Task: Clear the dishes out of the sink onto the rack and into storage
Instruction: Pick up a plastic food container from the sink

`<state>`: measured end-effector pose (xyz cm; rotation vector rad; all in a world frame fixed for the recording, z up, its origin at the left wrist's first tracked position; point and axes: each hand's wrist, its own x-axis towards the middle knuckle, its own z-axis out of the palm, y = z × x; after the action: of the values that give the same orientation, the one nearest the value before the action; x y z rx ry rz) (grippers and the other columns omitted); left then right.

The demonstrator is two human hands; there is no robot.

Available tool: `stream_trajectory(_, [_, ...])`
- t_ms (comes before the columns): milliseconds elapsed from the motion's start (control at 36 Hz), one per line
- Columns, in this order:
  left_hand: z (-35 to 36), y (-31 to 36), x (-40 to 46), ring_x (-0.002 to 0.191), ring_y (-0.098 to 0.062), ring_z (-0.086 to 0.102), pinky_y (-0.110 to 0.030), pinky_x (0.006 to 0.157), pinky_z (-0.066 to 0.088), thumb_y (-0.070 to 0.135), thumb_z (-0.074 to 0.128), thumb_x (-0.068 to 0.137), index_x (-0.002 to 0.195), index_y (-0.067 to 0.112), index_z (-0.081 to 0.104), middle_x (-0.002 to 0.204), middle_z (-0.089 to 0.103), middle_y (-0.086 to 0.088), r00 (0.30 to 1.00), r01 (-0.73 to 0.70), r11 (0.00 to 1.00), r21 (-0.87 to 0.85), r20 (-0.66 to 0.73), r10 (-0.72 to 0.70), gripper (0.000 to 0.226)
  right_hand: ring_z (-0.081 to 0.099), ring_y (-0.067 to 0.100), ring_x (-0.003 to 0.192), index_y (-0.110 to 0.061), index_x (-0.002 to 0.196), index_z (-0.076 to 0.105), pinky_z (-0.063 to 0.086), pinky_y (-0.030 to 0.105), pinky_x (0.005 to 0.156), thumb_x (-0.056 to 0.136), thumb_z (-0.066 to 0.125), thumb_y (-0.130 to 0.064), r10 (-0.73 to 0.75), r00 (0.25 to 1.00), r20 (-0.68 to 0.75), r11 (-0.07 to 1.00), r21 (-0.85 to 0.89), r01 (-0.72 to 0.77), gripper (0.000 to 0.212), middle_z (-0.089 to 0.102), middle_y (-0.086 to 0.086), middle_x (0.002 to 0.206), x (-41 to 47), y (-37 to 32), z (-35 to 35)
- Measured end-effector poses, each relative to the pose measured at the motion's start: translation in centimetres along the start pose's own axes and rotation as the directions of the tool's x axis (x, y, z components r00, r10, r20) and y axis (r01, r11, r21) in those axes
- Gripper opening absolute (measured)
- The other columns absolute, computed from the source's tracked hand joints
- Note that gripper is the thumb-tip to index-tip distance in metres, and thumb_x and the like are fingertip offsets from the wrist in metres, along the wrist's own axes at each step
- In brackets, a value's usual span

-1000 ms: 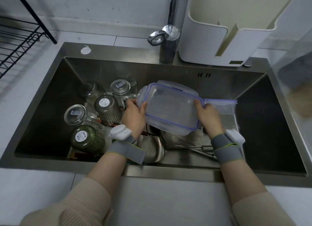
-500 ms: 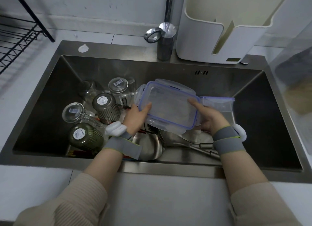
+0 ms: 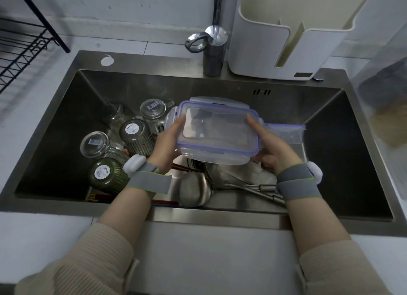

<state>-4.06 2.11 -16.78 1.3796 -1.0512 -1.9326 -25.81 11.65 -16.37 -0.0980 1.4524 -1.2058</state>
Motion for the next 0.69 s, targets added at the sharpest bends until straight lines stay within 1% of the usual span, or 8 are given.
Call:
stream_trajectory(83, [0.00, 0.03, -0.08, 0.095, -0.018, 0.071, -0.027, 0.068, 0.057, 0.049, 0.060, 0.090, 0.121, 0.019, 0.064, 0.109, 0.073, -0.004, 1.000, 0.003, 1.000, 0.018, 0.006, -0.003, 0.044, 0.067, 0.026, 0.107, -0.018, 0.119, 0.065, 0.053, 0.048, 0.093, 0.084, 0.066, -0.052, -0.020, 1.000, -0.002, 0.997, 0.077, 0.020, 0.048, 0.072, 0.007, 0.112, -0.24, -0.24, 0.14])
stream_trajectory(167, [-0.06, 0.09, -0.13, 0.094, -0.015, 0.071, -0.026, 0.066, 0.057, 0.048, 0.060, 0.090, 0.122, 0.020, 0.063, 0.106, 0.074, 0.000, 1.000, 0.006, 1.000, 0.004, 0.017, -0.006, 0.043, 0.066, 0.028, 0.105, -0.019, 0.124, 0.063, 0.054, 0.045, 0.084, 0.091, 0.043, -0.065, -0.006, 0.999, 0.039, 0.985, 0.175, -0.001, 0.060, 0.069, 0.010, 0.116, -0.21, -0.53, 0.18])
stream_trajectory(250, [-0.14, 0.13, -0.11, 0.094, -0.014, 0.071, -0.026, 0.066, 0.057, 0.047, 0.061, 0.090, 0.123, 0.021, 0.062, 0.108, 0.073, 0.002, 1.000, 0.017, 1.000, -0.024, 0.010, -0.017, 0.041, 0.064, 0.029, 0.099, -0.018, 0.125, 0.060, 0.051, 0.046, 0.075, 0.097, 0.033, -0.060, 0.026, 0.998, 0.060, 0.951, 0.306, -0.043, 0.057, 0.068, 0.011, 0.110, -0.05, -0.61, -0.08])
stream_trajectory(361, [-0.18, 0.06, -0.12, 0.092, -0.013, 0.072, -0.026, 0.067, 0.057, 0.047, 0.061, 0.090, 0.124, 0.021, 0.062, 0.106, 0.074, 0.004, 1.000, 0.016, 1.000, -0.021, 0.023, -0.015, 0.043, 0.064, 0.027, 0.094, -0.021, 0.124, 0.058, 0.051, 0.047, 0.072, 0.098, 0.037, -0.055, 0.044, 0.999, 0.021, 0.953, 0.300, -0.049, 0.048, 0.068, 0.007, 0.105, 0.12, -0.47, 0.05])
stream_trajectory(444, [-0.11, 0.01, -0.13, 0.094, -0.013, 0.071, -0.025, 0.066, 0.057, 0.048, 0.061, 0.090, 0.126, 0.018, 0.061, 0.108, 0.073, 0.002, 0.999, 0.018, 1.000, -0.019, 0.034, -0.017, 0.047, 0.066, 0.023, 0.085, -0.022, 0.105, 0.064, 0.053, 0.043, 0.068, 0.098, 0.042, -0.051, 0.051, 0.999, 0.015, 0.940, 0.336, -0.053, 0.038, 0.069, 0.003, 0.091, 0.10, -0.39, 0.15])
stream_trajectory(556, [-0.07, -0.06, -0.11, 0.095, -0.014, 0.071, -0.025, 0.065, 0.057, 0.049, 0.061, 0.089, 0.126, 0.017, 0.061, 0.109, 0.073, 0.001, 0.999, 0.023, 1.000, -0.007, 0.040, -0.023, 0.049, 0.065, 0.022, 0.083, -0.021, 0.085, 0.065, 0.052, 0.045, 0.072, 0.095, 0.049, -0.050, 0.078, 0.997, 0.005, 0.921, 0.382, -0.074, 0.035, 0.068, -0.001, 0.079, 0.14, -0.44, 0.07])
stream_trajectory(611, [-0.17, -0.10, -0.06, 0.096, -0.014, 0.071, -0.025, 0.065, 0.057, 0.049, 0.061, 0.089, 0.128, 0.017, 0.060, 0.111, 0.073, 0.000, 0.999, 0.024, 1.000, -0.002, 0.048, -0.024, 0.051, 0.064, 0.022, 0.085, -0.021, 0.083, 0.065, 0.052, 0.047, 0.075, 0.094, 0.052, -0.050, 0.099, 0.995, 0.013, 0.912, 0.398, -0.096, 0.033, 0.067, -0.001, 0.081, 0.13, -0.53, 0.13])
stream_trajectory(695, [-0.30, -0.09, 0.02, 0.096, -0.015, 0.071, -0.028, 0.070, 0.056, 0.051, 0.062, 0.088, 0.127, 0.017, 0.060, 0.110, 0.073, 0.000, 0.998, 0.031, 0.999, 0.016, 0.061, -0.032, 0.052, 0.062, 0.023, 0.098, -0.021, 0.087, 0.064, 0.049, 0.049, 0.088, 0.093, 0.054, -0.049, 0.112, 0.993, 0.024, 0.904, 0.413, -0.112, 0.030, 0.066, -0.001, 0.093, 0.06, -0.64, 0.18])
